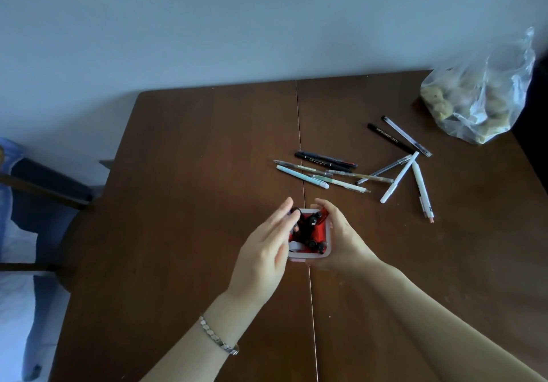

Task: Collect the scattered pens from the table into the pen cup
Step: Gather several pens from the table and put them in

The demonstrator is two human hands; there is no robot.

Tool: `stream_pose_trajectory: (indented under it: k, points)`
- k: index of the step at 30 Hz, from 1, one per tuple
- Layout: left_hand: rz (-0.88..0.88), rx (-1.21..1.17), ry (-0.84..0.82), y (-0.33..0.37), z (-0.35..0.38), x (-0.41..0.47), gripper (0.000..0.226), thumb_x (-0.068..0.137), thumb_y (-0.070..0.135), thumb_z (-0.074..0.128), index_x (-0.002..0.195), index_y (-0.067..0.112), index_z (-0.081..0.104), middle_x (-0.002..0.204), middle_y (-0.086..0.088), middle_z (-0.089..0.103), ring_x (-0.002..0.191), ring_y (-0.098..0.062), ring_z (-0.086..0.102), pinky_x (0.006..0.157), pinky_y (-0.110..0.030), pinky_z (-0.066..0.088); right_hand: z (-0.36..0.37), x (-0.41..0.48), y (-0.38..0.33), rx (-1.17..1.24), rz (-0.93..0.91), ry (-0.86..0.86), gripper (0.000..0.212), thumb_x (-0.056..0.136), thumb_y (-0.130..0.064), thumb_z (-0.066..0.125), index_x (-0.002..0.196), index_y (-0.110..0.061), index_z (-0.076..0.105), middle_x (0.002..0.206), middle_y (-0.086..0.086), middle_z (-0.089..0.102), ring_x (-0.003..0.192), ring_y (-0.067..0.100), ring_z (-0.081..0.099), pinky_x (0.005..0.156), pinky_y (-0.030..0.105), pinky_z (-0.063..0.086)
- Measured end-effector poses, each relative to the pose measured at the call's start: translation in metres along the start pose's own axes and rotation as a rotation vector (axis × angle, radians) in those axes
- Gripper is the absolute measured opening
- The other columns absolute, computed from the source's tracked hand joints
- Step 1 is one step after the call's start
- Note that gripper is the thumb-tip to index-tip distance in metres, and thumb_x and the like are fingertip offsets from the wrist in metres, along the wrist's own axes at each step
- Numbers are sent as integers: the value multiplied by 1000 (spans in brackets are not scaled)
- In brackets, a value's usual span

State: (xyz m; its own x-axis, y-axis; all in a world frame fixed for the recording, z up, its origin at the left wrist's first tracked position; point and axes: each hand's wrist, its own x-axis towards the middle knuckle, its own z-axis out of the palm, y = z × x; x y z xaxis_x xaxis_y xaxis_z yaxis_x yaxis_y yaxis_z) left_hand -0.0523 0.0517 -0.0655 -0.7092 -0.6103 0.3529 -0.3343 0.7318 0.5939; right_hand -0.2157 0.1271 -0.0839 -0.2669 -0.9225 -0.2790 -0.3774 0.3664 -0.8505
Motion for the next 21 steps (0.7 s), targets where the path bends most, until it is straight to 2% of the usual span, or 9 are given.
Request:
stream_pose_trajectory:
  k: [2, 5, 6, 8, 9, 11, 13, 16, 21]
  points:
    - [39, 119, -97, -2, 6, -6, 41, 94, 21, 42, 133, 10, 46, 141, 0, 39, 133, -17, 37, 103, -28, 39, 1, 0, 1, -1, -10, 6, 111, 51, -18, 89, 138, -24, 22, 126, -14, 35, 116, 4, 42, 97, 20, 42]
    - [20, 263, -230, -2, 9, -13, 44, 102, 33, 24, 138, 15, 41, 147, 1, 33, 138, -19, 32, 110, -39, 29, 0, 0, 1, 1, -18, -3, 111, 51, -22, 90, 138, -25, 21, 126, -14, 35, 116, 5, 43, 96, 19, 43]
    - [22, 266, -273, -2, 8, -13, 46, 102, 38, 20, 142, 20, 34, 149, 1, 29, 141, -19, 27, 112, -41, 23, 0, 0, 2, 2, -25, -6, 112, 51, -23, 90, 139, -25, 20, 127, -14, 36, 118, 6, 44, 98, 20, 43]
    - [33, 139, -331, 2, 1, -8, 47, 101, 42, 19, 147, 31, 20, 152, 5, 24, 145, -13, 16, 119, -33, 11, 0, 0, 4, -4, -37, -15, 116, 52, -22, 90, 141, -26, 16, 131, -13, 35, 123, 7, 42, 102, 23, 41]
    - [13, 23, -322, 4, -6, -1, 46, 101, 41, 21, 146, 32, 22, 150, 7, 29, 144, -10, 16, 120, -29, 9, -1, 0, 5, -10, -39, -20, 118, 52, -21, 90, 141, -27, 12, 132, -14, 34, 124, 6, 40, 103, 23, 40]
    - [-68, -138, -167, 0, -17, 19, 44, 100, 35, 29, 138, 19, 41, 140, 5, 45, 137, -9, 34, 116, -23, 20, -4, -1, 8, -32, -40, -35, 124, 52, -19, 89, 142, -29, 5, 132, -17, 31, 125, 2, 38, 103, 20, 37]
    - [-182, -103, -49, -14, -22, 49, 36, 97, 23, 41, 129, 10, 51, 131, 0, 56, 126, -10, 47, 110, -19, 33, -8, -1, 11, -67, -38, -60, 126, 53, -19, 89, 144, -25, 1, 132, -19, 29, 125, 1, 37, 102, 19, 38]
    - [-259, 126, -274, -37, -9, 99, 34, 94, 10, 49, 128, 13, 53, 130, -3, 59, 121, -17, 54, 103, -28, 41, -12, 0, 15, -72, -36, -60, 125, 54, -19, 88, 143, -29, 0, 133, -20, 28, 125, -1, 36, 100, 15, 38]
    - [19, 402, -615, -67, 51, 158, 41, 92, 11, 54, 132, 12, 48, 136, -6, 53, 123, -23, 49, 102, -36, 41, -11, 1, 20, -73, -30, -66, 121, 56, -21, 87, 137, -38, 0, 130, -30, 26, 125, -6, 33, 90, -4, 33]
